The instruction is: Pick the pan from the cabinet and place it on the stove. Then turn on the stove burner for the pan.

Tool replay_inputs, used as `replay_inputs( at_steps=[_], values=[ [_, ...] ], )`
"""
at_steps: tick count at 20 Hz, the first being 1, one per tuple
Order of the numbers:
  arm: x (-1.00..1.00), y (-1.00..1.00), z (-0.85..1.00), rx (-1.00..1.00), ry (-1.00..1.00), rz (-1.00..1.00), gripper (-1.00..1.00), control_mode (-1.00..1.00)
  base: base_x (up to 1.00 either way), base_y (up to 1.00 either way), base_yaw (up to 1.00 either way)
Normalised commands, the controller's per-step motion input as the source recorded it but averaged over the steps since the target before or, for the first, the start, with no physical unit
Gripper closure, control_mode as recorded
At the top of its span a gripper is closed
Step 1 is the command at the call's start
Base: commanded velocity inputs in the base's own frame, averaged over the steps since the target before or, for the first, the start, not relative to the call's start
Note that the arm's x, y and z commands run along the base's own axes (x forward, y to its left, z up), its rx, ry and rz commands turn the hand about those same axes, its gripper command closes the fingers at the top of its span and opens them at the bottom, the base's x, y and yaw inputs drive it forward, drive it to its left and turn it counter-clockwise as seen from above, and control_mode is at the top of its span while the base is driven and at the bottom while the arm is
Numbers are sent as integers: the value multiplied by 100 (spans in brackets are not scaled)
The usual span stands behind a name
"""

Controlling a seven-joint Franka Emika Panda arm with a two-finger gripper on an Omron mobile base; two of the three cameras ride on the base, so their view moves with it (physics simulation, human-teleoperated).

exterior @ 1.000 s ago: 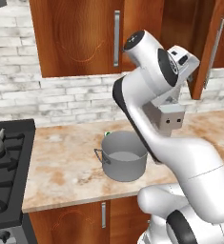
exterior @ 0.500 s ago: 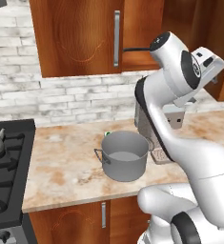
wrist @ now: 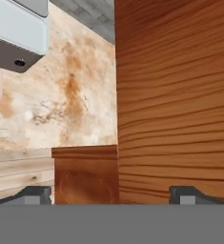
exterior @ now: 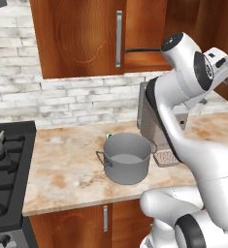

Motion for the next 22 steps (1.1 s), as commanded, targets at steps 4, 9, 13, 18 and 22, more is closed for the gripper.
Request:
replay_inputs(
  at_steps=[4, 9, 13, 18, 22],
  values=[
    [4, -26, 0, 0, 0, -1, -100, -100, 0, 0, 0],
    [1, 26, -1, 1, -6, 0, -100, -100, 0, 0, 0],
    [-10, 95, 0, 1, -23, 2, -100, -100, 0, 0, 0],
    [-4, 93, 2, 4, -34, 7, -100, -100, 0, 0, 0],
    [0, 73, 7, 14, -38, 11, -100, -100, 0, 0, 0]
  ],
)
